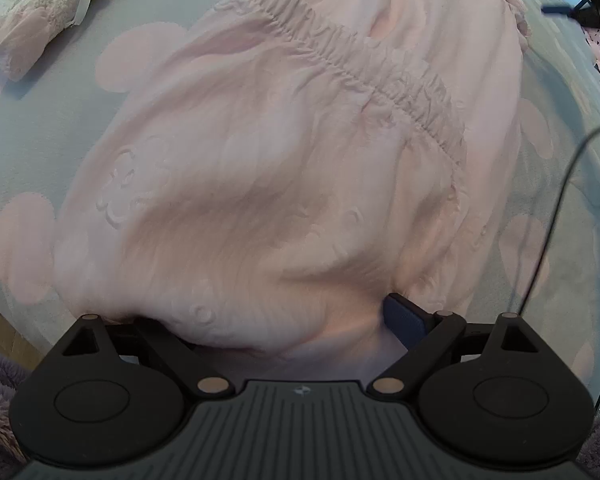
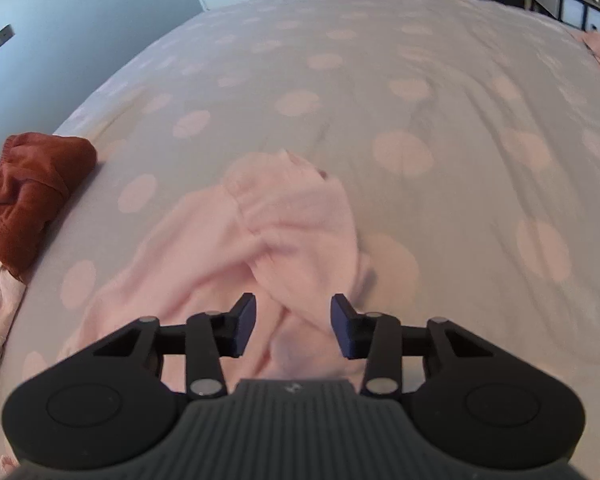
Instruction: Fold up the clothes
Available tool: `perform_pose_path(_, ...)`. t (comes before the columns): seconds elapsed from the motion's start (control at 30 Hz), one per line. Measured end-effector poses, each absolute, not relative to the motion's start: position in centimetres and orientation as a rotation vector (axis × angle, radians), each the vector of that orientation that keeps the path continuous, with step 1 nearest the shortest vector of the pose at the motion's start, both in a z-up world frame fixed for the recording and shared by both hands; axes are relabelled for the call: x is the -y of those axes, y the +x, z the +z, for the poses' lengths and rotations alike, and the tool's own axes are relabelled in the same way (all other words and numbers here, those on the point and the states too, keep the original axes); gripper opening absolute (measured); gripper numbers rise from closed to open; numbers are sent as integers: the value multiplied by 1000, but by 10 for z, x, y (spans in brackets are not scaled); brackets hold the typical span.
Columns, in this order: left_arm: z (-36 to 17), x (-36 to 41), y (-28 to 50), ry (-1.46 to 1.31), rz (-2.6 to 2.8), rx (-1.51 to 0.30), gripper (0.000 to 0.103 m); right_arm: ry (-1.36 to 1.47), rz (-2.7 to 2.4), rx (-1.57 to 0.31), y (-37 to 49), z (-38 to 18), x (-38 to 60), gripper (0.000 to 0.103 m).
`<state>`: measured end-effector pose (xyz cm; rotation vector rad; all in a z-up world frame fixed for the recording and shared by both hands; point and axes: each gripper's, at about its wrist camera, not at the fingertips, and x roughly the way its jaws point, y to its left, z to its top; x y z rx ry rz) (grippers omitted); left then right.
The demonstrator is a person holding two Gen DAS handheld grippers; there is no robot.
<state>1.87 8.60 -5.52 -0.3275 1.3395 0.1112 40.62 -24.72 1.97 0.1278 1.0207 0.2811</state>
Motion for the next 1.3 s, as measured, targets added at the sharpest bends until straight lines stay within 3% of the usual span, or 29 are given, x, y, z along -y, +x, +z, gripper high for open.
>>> perform_pose_path(0.3,-51,-86,15,-320,127,-1334,92,554,159,-1062,419,-52,282,48)
perform_pose_path(0.33,-50,-87,16,-320,128,-1336,92,555,152,-1056,422,-54,279,42)
perform_pose_path(0.37,-50,-87,16,-320,128,-1337,92,511,147,-1053,425,-53,275,17)
perform_pose_path(0.4,-50,-87,16,-321,127,-1337,92,467,140,-1047,428,-48,273,5)
perform_pose_path(0.7,-47,-91,17,-324,121,-1344,97,160,62,-956,460,9,289,4)
perform_pose_path(0.87,-44,-93,17,-331,117,-1348,98,110,-34,-1000,472,-4,315,2)
perform_pose_path(0.93,-42,-94,17,-332,116,-1346,98,81,-41,-1008,472,-14,319,3)
perform_pose_path(1.13,-37,-95,16,-333,114,-1342,99,67,-94,-877,462,6,332,19)
perform_pose_path(1.23,-34,-94,16,-329,118,-1341,99,144,53,-865,454,21,328,45)
perform_pose_path(1.3,-31,-92,16,-325,121,-1339,99,174,126,-883,449,20,318,52)
